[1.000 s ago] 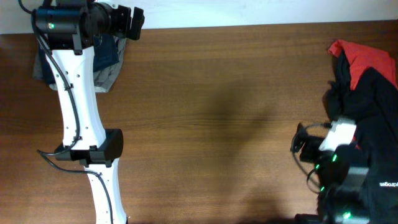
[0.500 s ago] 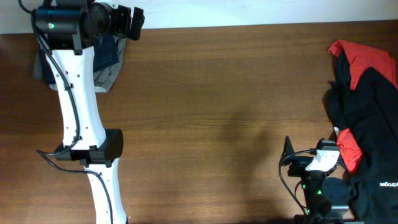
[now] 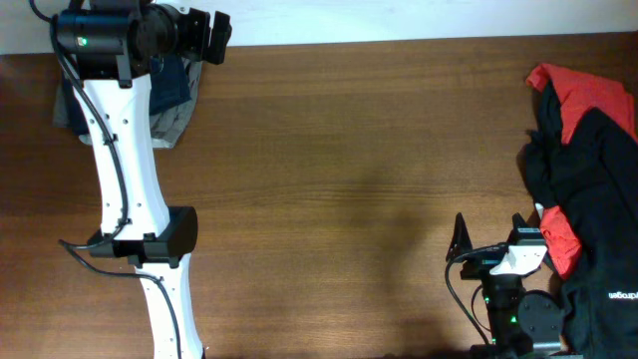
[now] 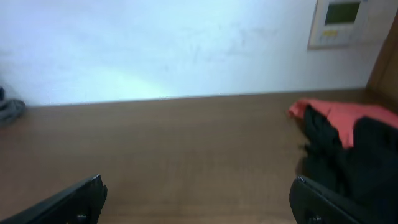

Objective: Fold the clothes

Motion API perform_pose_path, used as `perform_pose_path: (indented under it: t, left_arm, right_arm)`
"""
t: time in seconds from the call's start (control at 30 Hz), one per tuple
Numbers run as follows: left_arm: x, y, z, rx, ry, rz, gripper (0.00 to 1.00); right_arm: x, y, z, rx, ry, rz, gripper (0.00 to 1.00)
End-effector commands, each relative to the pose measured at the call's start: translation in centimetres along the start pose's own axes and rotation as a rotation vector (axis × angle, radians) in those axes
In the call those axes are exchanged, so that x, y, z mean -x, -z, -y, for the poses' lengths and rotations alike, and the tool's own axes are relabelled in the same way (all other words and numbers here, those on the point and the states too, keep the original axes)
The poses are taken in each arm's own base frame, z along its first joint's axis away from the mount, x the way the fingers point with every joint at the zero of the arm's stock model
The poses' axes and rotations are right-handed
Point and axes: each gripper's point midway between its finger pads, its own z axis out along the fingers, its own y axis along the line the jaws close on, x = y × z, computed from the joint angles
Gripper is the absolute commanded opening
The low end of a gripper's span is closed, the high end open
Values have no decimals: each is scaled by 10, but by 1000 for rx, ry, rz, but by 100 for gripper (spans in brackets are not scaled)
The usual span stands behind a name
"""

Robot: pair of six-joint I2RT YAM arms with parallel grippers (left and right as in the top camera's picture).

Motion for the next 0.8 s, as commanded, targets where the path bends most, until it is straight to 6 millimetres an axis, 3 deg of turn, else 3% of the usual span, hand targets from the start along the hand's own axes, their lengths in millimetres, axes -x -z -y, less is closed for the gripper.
perform_pose_path:
  t: [0.0,0.17,0.4,0.57,0.77]
  left_arm:
    - [2,4,-1,7,1,9,99]
    - [2,4,-1,7,1,9,99]
    - [2,4,-1,7,1,9,99]
    - [2,4,-1,7,1,9,99]
    - [2,4,-1,7,1,9,99]
  right_arm:
    - [2,-3,0,1,16,55,99]
    - [-10,-9,-4,27,22,78,99]
    - [-12,-9,-6,34,68,72,99]
    - [-34,-10,-5,33,85,-17,99]
    - [-33,-10,-4,28,86,-14,99]
